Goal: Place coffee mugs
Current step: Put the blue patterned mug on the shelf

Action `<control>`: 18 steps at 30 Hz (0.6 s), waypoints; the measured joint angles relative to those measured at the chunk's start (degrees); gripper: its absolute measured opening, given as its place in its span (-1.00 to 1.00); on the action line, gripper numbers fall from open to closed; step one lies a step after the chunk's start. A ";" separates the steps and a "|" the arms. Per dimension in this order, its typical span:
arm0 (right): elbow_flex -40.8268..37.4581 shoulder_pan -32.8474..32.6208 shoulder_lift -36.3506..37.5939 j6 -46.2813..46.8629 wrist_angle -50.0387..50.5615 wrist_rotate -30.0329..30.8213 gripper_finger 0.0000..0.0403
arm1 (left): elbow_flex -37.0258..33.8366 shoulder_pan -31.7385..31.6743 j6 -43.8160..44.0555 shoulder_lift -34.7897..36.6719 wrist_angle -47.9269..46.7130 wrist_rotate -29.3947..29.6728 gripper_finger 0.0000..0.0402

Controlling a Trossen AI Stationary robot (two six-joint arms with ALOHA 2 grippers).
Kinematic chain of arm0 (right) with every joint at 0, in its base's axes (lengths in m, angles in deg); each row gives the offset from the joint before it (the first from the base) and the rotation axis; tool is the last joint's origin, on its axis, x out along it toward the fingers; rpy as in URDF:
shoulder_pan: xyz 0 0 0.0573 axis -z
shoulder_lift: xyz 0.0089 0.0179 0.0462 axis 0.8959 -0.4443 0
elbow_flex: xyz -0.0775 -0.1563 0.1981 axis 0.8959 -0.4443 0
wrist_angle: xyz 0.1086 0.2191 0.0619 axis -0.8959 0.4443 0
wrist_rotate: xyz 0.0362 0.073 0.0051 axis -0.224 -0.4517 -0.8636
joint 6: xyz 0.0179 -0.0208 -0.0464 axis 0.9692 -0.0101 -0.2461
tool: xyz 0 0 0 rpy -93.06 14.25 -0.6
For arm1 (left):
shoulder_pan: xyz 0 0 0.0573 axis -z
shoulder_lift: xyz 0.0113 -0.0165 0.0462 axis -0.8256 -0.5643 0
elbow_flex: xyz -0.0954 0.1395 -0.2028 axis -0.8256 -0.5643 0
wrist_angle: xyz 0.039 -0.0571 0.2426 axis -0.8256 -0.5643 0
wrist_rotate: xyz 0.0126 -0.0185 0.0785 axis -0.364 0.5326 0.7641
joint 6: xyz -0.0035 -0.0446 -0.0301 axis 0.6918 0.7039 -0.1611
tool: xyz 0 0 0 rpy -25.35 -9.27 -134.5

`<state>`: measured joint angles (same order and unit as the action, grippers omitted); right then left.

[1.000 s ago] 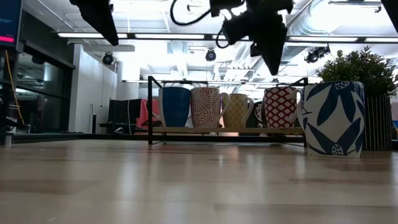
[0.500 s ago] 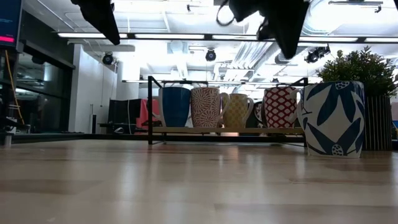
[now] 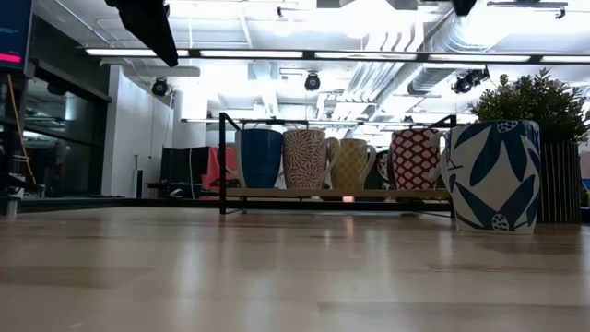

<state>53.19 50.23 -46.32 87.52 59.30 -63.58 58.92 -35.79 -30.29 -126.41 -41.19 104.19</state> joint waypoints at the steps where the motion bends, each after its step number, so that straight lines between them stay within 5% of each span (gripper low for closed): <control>1: 0.00 -0.79 0.86 1.57 0.02 1.43 -0.84 | 0.00 0.00 0.00 -0.01 -0.01 0.00 -0.36; 9: 0.00 -8.50 6.52 12.37 0.00 17.59 -0.84 | 0.00 0.00 0.00 -0.01 -0.01 0.00 -0.36; 18: 0.00 -12.51 7.76 15.64 0.00 21.72 -0.84 | 0.00 0.00 0.00 -0.01 -0.01 0.00 -0.36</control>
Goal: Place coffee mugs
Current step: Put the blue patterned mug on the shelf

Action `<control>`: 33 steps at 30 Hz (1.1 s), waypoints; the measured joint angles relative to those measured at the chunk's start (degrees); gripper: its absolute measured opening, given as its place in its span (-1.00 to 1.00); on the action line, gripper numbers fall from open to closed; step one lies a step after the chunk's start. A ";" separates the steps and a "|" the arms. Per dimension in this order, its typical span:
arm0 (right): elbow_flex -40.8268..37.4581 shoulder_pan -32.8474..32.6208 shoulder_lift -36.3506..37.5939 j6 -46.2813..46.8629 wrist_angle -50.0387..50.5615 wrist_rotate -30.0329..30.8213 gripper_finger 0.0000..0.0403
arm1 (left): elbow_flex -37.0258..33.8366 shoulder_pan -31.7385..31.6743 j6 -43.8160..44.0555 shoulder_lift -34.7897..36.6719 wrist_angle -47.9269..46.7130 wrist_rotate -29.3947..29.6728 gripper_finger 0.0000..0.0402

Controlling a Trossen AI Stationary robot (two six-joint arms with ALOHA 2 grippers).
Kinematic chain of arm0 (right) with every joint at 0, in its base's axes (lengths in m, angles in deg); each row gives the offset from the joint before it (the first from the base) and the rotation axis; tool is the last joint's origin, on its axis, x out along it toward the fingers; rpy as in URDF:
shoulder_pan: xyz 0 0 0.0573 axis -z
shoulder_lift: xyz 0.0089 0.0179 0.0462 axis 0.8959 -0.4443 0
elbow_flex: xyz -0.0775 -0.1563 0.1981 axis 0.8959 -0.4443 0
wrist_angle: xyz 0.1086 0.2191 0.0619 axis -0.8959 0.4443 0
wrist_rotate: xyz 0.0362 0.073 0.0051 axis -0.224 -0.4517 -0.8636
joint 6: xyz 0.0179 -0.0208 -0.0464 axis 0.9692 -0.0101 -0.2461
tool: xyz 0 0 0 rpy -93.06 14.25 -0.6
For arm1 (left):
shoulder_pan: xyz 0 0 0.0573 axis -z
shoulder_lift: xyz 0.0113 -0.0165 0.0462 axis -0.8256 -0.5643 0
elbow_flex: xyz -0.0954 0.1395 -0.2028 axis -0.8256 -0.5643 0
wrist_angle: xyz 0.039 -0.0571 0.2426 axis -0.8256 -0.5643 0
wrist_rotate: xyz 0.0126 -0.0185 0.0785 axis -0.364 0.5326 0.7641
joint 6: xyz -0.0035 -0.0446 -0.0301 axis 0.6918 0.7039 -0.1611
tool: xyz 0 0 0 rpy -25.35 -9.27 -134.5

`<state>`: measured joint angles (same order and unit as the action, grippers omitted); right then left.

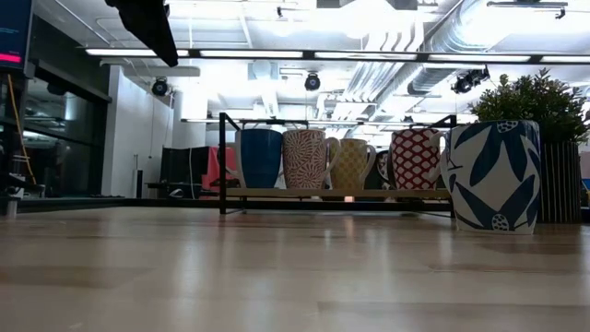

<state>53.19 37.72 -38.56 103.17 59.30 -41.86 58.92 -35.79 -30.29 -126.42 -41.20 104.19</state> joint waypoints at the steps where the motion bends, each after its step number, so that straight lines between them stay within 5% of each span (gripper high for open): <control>1: 0.00 -0.16 0.00 0.01 0.00 0.42 -0.84 | 0.00 0.00 0.00 0.00 0.00 0.00 -0.36; 4: 0.00 -0.20 0.00 0.71 0.00 5.33 -0.84 | 0.00 0.00 0.00 0.00 0.01 0.00 -0.36; 10: 0.00 -0.11 -0.59 4.28 -0.01 26.36 -0.84 | 0.00 0.00 0.00 0.00 0.00 0.00 -0.36; 14: -2.82 0.33 -0.07 3.97 -0.09 30.87 -0.84 | 0.00 0.00 0.00 0.00 -0.02 0.00 -0.36; 18: -13.25 0.78 2.99 6.28 0.00 22.88 -0.84 | 0.00 0.00 0.00 0.00 -0.44 0.00 -0.36; 25: -27.44 1.11 8.54 15.63 -0.42 -3.65 -0.84 | 0.00 0.00 -0.80 0.00 -0.49 0.00 -0.36; 33: -42.18 1.12 10.81 17.10 -6.52 -6.03 -0.84 | 0.00 0.00 -0.07 0.00 -0.38 0.00 -0.36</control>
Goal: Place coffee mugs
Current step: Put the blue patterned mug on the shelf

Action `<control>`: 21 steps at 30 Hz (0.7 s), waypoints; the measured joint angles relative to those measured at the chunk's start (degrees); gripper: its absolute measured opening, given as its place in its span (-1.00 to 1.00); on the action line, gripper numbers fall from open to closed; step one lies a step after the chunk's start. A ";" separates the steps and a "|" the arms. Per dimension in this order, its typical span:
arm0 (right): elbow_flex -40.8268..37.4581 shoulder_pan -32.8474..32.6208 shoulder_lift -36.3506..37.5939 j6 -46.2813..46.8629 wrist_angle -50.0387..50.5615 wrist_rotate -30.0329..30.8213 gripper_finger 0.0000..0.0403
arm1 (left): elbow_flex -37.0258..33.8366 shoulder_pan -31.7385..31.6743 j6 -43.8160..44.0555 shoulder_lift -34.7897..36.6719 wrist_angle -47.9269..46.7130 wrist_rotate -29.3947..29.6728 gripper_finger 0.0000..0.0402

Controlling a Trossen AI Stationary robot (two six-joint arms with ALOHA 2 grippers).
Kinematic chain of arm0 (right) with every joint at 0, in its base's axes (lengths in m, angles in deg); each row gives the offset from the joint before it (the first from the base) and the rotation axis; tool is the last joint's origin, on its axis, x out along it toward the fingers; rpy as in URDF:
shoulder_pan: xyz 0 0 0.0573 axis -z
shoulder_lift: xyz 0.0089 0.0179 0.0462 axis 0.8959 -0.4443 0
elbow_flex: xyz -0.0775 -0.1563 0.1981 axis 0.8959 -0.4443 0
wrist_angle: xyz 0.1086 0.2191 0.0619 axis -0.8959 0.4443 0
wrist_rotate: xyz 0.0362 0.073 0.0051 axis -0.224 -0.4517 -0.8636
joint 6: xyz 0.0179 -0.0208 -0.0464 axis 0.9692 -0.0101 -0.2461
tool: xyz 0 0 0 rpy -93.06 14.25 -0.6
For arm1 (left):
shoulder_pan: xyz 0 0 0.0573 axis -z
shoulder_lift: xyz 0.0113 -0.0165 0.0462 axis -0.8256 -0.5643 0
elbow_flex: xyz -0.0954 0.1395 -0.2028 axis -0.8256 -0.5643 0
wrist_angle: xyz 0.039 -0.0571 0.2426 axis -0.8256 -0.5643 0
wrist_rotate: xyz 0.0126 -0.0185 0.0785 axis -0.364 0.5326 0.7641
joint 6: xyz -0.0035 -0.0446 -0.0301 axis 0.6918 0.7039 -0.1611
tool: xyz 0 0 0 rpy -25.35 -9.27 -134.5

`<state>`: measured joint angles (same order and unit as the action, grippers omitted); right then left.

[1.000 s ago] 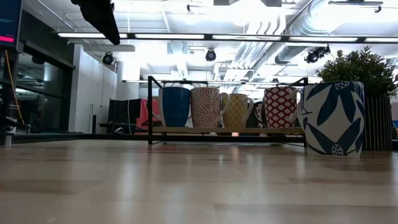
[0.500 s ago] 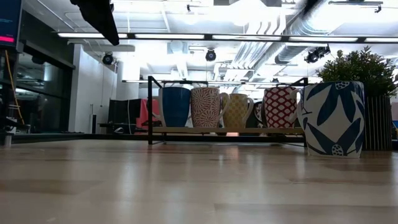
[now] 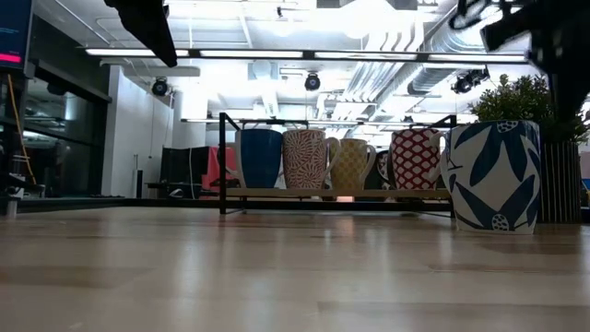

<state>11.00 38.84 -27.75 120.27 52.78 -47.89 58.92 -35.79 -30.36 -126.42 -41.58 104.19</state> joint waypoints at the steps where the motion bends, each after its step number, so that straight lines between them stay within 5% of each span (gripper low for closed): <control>1: -1.23 0.57 -0.15 0.96 -0.36 -0.79 -0.84 | 0.00 0.00 0.00 0.00 0.01 0.00 -0.36; 11: -7.98 4.49 -0.45 8.85 -2.62 -2.72 -0.84 | 0.00 0.00 0.04 0.00 0.33 0.01 -0.36; 21: -5.61 12.43 -0.41 0.79 0.37 -0.51 -0.70 | 0.00 0.00 -0.42 0.00 0.38 0.02 -0.36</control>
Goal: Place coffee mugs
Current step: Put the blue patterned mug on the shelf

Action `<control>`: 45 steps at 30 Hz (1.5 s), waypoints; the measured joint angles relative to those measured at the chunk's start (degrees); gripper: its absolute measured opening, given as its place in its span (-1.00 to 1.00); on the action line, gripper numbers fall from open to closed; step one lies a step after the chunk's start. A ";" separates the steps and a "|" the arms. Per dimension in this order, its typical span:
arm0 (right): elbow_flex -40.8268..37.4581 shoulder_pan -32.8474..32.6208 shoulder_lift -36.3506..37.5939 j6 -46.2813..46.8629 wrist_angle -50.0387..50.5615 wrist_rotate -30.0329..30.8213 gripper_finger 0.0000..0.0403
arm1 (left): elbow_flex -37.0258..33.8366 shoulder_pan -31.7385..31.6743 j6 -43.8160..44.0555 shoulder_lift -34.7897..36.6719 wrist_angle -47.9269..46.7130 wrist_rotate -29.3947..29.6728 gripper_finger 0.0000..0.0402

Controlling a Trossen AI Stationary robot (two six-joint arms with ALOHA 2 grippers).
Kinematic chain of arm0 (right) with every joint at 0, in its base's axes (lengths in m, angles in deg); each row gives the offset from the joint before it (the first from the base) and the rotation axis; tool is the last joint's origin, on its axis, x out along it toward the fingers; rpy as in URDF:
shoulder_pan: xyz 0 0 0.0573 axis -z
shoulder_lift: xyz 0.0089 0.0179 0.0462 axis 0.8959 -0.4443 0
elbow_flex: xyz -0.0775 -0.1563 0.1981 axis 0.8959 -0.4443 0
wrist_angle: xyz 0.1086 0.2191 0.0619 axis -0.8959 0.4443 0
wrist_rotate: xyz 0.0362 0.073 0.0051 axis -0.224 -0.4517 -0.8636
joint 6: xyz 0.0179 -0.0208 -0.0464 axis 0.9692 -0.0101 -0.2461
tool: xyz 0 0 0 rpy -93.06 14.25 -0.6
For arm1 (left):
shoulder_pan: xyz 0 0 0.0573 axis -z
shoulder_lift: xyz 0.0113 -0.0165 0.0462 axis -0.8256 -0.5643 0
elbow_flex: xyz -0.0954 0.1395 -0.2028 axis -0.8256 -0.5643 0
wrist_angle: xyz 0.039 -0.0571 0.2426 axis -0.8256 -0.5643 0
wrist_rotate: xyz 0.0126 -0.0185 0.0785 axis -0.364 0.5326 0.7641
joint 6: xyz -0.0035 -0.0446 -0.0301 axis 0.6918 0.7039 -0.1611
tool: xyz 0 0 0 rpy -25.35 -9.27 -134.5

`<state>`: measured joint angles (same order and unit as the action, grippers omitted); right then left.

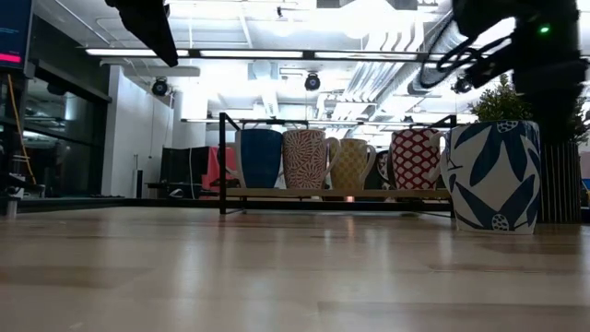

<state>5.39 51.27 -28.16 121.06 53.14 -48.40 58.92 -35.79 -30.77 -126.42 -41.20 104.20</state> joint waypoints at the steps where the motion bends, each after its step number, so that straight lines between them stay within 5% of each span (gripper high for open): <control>1: 0.25 0.92 0.01 -1.03 -0.65 0.51 -0.65 | 0.00 0.00 0.00 0.00 0.00 0.00 -0.36; 7: 0.69 5.86 0.02 -1.89 -5.29 1.77 -0.39 | 0.00 -0.02 0.00 0.00 -0.02 -0.02 -0.36; 14: 0.69 10.00 0.02 -4.24 -11.73 -14.02 -0.34 | 0.00 0.00 -0.59 0.00 -0.09 -0.01 -0.36; 20: 0.69 11.98 0.02 -6.10 -17.89 -19.15 -0.34 | 0.00 -0.01 -1.51 0.00 -0.09 0.01 -0.36; 39: 0.82 14.01 0.02 -9.84 -13.88 -8.52 -0.34 | 0.00 -0.02 -1.53 0.00 -0.09 0.01 -0.36; 45: 6.27 14.01 0.00 -10.73 -12.16 -7.41 -0.34 | 0.00 0.00 -3.06 0.00 -0.09 0.03 -0.36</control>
<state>11.66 65.27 -28.16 110.33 40.99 -55.81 58.92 -35.79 -33.83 -126.42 -41.29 104.23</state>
